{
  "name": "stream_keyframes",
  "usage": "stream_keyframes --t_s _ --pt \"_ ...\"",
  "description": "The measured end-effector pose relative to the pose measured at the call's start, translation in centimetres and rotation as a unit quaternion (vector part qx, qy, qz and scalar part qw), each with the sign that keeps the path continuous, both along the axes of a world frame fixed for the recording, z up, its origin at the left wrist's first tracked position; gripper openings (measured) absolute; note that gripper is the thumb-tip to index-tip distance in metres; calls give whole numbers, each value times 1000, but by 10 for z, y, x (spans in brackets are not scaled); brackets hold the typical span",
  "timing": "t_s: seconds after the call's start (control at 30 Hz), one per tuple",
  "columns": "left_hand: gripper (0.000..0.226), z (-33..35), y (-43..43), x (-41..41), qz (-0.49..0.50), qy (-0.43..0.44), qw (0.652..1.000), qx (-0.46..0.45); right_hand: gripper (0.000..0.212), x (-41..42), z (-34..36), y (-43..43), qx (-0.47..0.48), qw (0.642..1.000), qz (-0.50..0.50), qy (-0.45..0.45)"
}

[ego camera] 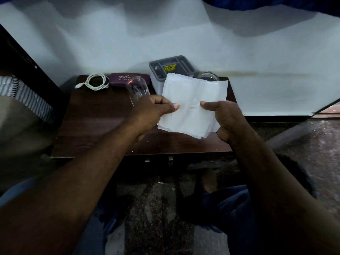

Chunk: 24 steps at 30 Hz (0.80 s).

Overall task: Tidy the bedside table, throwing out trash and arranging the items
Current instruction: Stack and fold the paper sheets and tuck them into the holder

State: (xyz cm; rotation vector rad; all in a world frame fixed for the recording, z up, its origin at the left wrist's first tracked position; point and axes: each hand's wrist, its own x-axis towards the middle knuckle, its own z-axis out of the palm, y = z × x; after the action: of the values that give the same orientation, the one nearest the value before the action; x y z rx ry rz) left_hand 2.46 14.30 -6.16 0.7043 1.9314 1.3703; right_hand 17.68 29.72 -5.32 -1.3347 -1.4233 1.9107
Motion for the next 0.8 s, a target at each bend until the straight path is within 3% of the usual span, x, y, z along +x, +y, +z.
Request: stream_keyframes --t_s 0.1,0.23,0.3,0.43,0.57,0.73,0.8 --pt "28 2 1 -2 45 -47 997 32 34 0 0 -1 5 1000 9 1" --pt "95 9 0 7 46 -127 991 7 26 1 1 -3 56 998 25 -16" --pt "110 10 2 10 41 -140 989 -9 27 3 1 -3 91 995 27 -29" --pt "96 9 3 13 51 -166 985 -15 33 6 -1 -2 141 988 33 -52" --pt "49 2 6 11 50 -149 988 8 37 6 -4 0 150 985 38 -70" --pt "24 -2 7 13 22 -107 994 0 38 6 -8 2 157 983 41 -81" --pt "29 1 7 16 23 -126 992 -15 37 7 -9 2 154 984 41 -84"
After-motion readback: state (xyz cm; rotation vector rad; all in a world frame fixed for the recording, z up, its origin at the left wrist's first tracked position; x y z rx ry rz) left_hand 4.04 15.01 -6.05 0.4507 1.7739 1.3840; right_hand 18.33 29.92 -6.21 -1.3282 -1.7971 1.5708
